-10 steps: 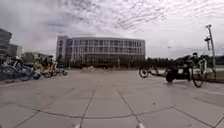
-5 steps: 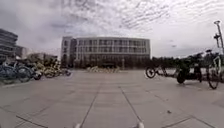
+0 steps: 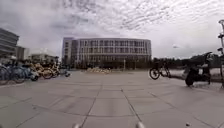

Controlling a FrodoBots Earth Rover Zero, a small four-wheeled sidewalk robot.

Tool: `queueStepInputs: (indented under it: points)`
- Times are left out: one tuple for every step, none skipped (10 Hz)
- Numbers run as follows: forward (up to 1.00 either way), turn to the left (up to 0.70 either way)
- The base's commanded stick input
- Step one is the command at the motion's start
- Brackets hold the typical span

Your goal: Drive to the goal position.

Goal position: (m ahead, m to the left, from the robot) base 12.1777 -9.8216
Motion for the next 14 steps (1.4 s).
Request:
queueStepInputs:
  points:
    - [0.7,0.04]
    - [0.7,0.11]
    - [0.7,0.12]
    - [0.7,0.13]
    - [0.7,0.12]
    - [0.7,0.09]
    - [0.7,0.02]
    - [0.7,0.0]
    - [0.7,0.0]
    - [0.7,0.0]
    - [0.7,0.0]
    - [0.7,0.0]
    - [0.7,0.01]
    - [0.7,0.05]
